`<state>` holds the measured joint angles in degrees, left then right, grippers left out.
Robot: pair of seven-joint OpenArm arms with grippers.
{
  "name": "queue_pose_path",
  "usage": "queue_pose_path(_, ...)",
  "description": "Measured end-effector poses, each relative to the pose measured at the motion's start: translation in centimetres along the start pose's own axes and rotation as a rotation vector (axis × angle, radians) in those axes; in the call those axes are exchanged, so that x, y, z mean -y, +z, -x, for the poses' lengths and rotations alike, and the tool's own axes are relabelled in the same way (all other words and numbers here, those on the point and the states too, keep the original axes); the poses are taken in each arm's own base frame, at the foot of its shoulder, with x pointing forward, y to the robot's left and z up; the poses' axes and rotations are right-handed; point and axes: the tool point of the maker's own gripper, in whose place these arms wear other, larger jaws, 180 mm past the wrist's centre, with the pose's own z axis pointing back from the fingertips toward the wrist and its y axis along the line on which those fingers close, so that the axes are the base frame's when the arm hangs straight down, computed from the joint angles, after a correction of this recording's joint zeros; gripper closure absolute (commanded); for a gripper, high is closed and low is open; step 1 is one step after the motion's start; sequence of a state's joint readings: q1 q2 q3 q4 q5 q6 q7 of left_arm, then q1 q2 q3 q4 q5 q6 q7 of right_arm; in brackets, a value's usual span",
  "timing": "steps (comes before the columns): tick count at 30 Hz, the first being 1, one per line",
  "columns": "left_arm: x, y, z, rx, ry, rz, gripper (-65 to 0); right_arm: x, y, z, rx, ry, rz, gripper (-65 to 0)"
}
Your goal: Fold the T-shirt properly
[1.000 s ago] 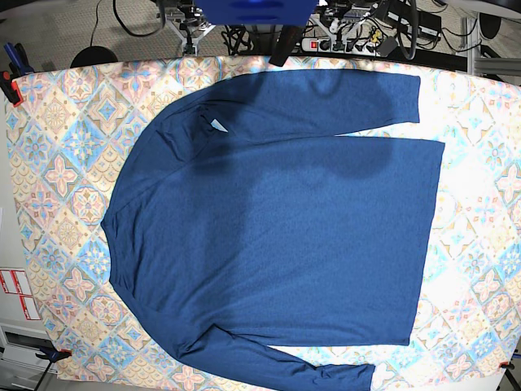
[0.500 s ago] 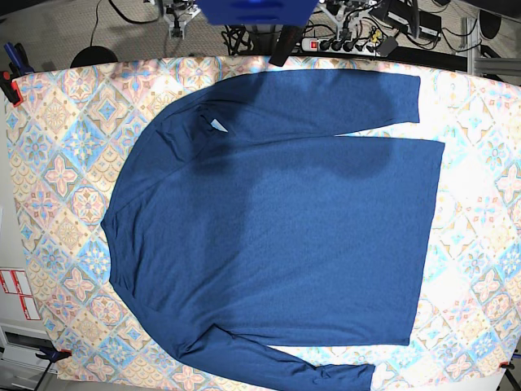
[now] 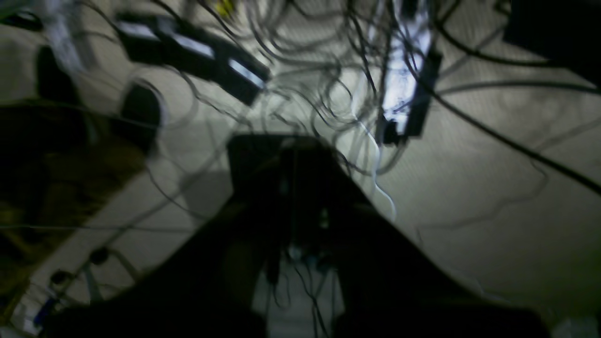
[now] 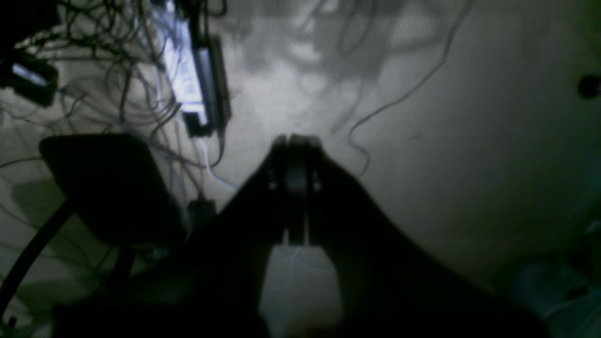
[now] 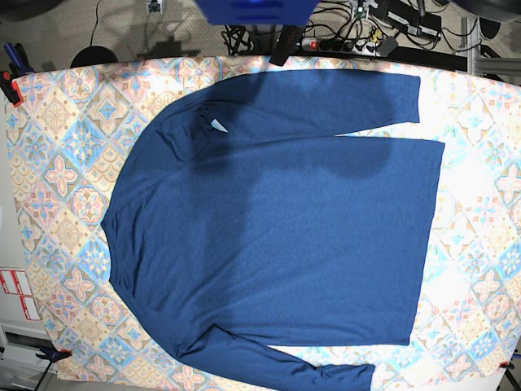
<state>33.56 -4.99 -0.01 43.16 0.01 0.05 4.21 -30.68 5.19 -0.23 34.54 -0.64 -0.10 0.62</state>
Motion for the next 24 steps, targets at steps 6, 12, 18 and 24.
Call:
queue_pose_path(6,-1.6,3.6,-2.7,0.142,-0.04,-0.013,0.0,3.2,2.5,-1.9,0.114,0.043,0.043,0.0)
queue_pose_path(12,-2.3,8.2,-6.0,0.284,-0.081,-0.01,0.0,6.2,5.7,-3.2,0.162,0.11,0.08,0.0)
queue_pose_path(18,-2.3,12.5,-9.9,0.418,-0.114,0.002,0.0,10.3,10.2,-8.5,0.29,0.08,0.189,0.0)
queue_pose_path(24,-3.9,15.2,-14.5,0.546,0.075,0.014,-1.7,10.7,14.0,-14.2,0.366,0.083,0.219,0.0)
